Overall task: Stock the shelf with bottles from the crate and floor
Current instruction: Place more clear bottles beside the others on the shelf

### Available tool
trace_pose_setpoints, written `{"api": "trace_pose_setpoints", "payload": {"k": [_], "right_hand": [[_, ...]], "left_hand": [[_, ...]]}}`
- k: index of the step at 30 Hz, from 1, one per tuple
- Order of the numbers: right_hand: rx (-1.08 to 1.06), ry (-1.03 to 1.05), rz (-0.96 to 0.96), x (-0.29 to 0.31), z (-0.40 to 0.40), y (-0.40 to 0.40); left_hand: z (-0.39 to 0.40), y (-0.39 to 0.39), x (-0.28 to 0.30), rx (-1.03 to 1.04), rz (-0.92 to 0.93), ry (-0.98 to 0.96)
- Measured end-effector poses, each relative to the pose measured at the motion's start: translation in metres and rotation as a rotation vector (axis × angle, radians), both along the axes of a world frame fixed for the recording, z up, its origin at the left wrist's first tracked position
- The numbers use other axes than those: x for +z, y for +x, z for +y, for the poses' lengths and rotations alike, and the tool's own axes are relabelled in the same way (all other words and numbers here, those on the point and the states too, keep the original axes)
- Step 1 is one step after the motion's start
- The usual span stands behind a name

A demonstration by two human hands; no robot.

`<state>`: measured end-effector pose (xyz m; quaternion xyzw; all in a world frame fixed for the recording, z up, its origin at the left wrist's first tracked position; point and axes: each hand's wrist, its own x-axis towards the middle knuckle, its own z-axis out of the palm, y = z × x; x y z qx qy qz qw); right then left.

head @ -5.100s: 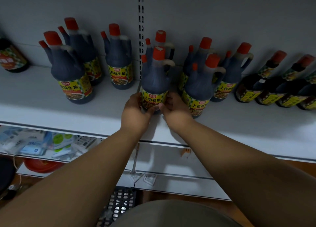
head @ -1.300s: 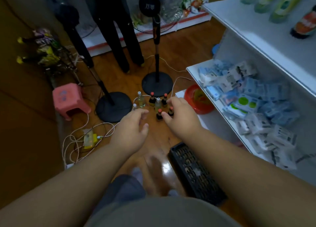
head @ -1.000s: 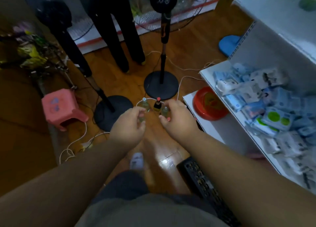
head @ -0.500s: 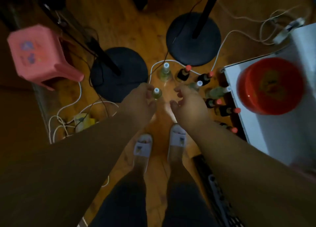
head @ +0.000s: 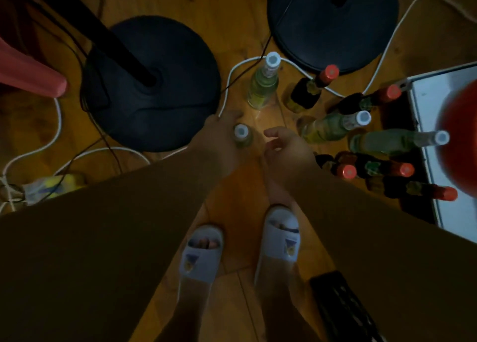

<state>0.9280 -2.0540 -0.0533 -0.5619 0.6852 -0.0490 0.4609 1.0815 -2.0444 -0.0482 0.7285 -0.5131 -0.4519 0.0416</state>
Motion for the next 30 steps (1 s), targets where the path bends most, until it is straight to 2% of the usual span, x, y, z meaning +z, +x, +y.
{"api": "trace_pose_setpoints", "payload": {"k": [3, 6, 8, 10, 14, 18, 22, 24, 27, 30], "right_hand": [[-0.012, -0.023, -0.016, -0.012, -0.017, 0.003], [0.012, -0.008, 0.03, -0.008, -0.036, 0.006], [0.006, -0.017, 0.04, -0.005, -0.05, 0.008], [-0.045, -0.036, 0.011, -0.001, -0.067, 0.009], [-0.174, -0.045, -0.109, -0.007, -0.099, 0.018], [-0.196, -0.067, -0.141, -0.029, -0.119, 0.034], [-0.041, -0.032, -0.041, -0.048, -0.134, 0.037], [-0.012, -0.066, -0.058, -0.045, -0.132, 0.031], [-0.076, -0.148, -0.082, -0.017, -0.116, 0.02], [-0.143, -0.226, -0.121, 0.033, -0.098, 0.014]], "left_hand": [[-0.012, -0.008, -0.021, -0.055, 0.002, -0.034], [-0.016, -0.011, -0.029, 0.136, 0.114, 0.005], [-0.02, -0.014, -0.031, 0.196, 0.122, 0.012], [-0.026, -0.017, -0.034, 0.273, 0.111, -0.016], [-0.042, -0.019, -0.032, 0.462, 0.224, -0.118], [-0.061, -0.011, -0.031, 0.403, 0.261, -0.179], [-0.074, -0.004, -0.033, 0.384, 0.247, -0.188], [-0.074, 0.0, -0.027, 0.368, 0.225, -0.175], [-0.068, 0.003, -0.003, 0.324, 0.178, -0.205], [-0.06, -0.001, 0.048, 0.336, 0.19, -0.187]]}}
